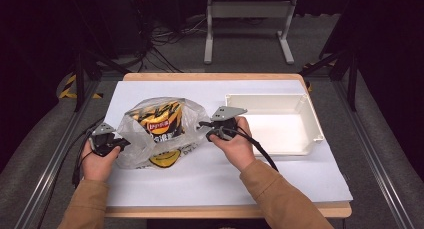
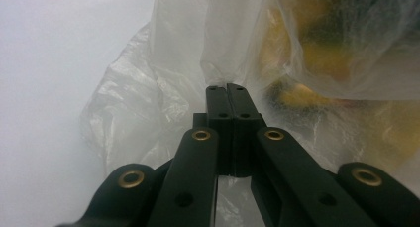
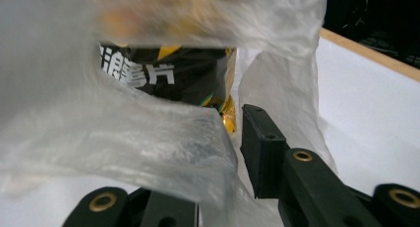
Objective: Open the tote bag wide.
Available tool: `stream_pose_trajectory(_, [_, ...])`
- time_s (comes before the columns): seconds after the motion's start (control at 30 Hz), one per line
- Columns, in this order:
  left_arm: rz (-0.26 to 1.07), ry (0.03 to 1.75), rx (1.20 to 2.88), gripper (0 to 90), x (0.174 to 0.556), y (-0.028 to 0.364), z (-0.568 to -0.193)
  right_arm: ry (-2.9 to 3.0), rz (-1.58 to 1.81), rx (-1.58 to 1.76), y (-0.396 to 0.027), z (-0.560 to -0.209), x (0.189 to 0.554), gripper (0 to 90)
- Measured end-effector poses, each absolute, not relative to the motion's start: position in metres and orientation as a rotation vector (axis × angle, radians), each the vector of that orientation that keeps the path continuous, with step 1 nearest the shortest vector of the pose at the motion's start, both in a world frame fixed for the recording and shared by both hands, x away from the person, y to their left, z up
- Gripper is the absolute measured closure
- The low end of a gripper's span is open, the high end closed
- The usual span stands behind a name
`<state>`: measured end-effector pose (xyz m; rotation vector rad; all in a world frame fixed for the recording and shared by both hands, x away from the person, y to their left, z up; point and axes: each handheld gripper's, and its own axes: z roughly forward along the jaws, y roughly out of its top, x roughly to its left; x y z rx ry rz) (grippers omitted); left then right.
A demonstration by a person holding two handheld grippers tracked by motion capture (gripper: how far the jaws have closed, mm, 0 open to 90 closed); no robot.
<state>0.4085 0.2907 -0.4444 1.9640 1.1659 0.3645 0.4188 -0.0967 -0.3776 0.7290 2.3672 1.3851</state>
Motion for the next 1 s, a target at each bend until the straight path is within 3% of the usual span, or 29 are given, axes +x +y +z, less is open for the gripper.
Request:
stream_pose_trajectory(0.3, [0.339, 1.138, 2.002, 89.7, 0.409, 0.285, -0.449, 2.390, 1.390, 0.728, -0.096, -0.384, 0.415, 73.8])
stream_pose_trajectory(0.47, [0.341, 1.139, 1.960, 86.1, 0.404, 0.290, -0.442, 2.370, 1.438, 0.709, -0.101, -0.375, 0.406, 63.4])
stream_pose_trajectory(0.8, [0.412, 1.139, 1.815, 61.3, 0.382, 0.306, -0.414, 2.308, 1.478, 0.685, -0.121, -0.354, 0.384, 40.6])
stream_pose_trajectory(1.0, [0.448, 1.103, 1.766, 49.5, 0.367, 0.310, -0.393, 2.302, 1.491, 0.648, -0.129, -0.346, 0.369, 33.4])
